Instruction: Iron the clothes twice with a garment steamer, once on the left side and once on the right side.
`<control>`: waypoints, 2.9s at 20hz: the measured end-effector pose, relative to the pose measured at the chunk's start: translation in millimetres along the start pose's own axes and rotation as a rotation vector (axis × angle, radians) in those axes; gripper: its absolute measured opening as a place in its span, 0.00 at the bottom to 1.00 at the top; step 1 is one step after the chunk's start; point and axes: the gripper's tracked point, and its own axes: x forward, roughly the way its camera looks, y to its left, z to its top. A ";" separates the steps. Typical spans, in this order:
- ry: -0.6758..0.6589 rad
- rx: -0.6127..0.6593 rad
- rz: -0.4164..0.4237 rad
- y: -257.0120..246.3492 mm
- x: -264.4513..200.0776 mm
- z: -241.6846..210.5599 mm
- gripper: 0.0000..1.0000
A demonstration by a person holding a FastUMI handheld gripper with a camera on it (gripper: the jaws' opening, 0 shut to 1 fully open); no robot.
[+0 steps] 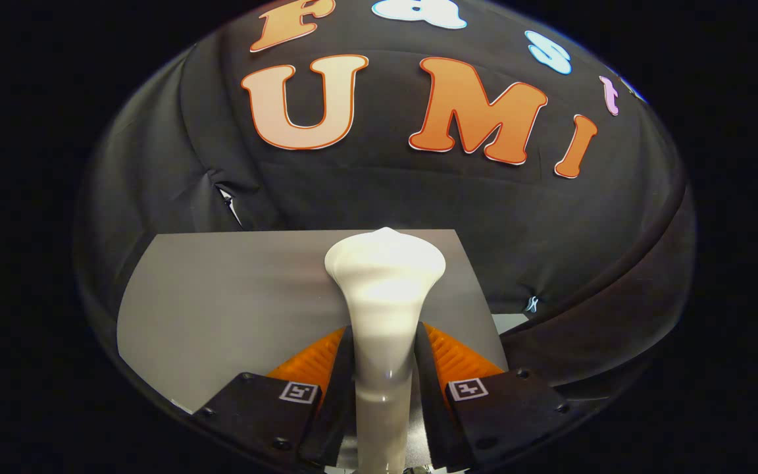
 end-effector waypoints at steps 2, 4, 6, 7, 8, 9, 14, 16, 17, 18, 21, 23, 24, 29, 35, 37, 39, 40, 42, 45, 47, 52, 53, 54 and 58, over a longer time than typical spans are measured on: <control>-0.016 0.018 0.009 -0.5 -1.4 0.9 0.49; -0.050 0.055 0.043 3.1 -9.8 3.0 0.40; -0.116 0.054 0.046 1.9 -25.6 11.8 0.39; -0.158 0.045 0.049 2.3 -35.9 17.6 0.39; -0.192 0.031 0.052 3.0 -50.0 21.1 0.40; -0.233 0.021 0.059 4.5 -61.5 25.0 0.40; -0.440 0.058 0.106 2.0 -149.6 32.3 0.39; -0.516 0.074 0.129 -4.5 -189.3 33.2 0.39; -0.553 0.080 0.137 -9.3 -207.8 34.1 0.39; -0.587 0.082 0.139 -15.2 -225.8 34.6 0.39; -0.671 0.099 0.134 -43.8 -275.1 31.3 0.39; -0.738 0.121 0.105 -71.2 -305.2 30.1 0.38; -0.776 0.127 0.085 -87.2 -318.2 30.6 0.38; -0.798 0.168 -0.028 -175.8 -330.8 22.6 0.39; -0.810 0.191 -0.087 -246.7 -306.6 26.0 0.39; -0.797 0.191 -0.083 -257.6 -294.4 27.6 0.39; -0.781 0.192 -0.072 -265.9 -280.6 29.7 0.39; -0.778 0.188 -0.068 -269.9 -275.9 30.8 0.39; -0.778 0.169 -0.061 -274.3 -267.7 31.3 0.39; -0.786 0.136 -0.045 -277.3 -261.5 28.1 0.39; -0.776 0.134 -0.029 -276.9 -255.9 22.6 0.39; -0.751 0.124 0.004 -278.1 -239.6 3.9 0.39; -0.744 0.123 0.012 -277.9 -236.1 -0.5 0.39; -0.734 0.119 0.016 -274.1 -233.1 -7.3 0.39; -0.700 0.103 0.028 -275.9 -219.3 -28.0 0.39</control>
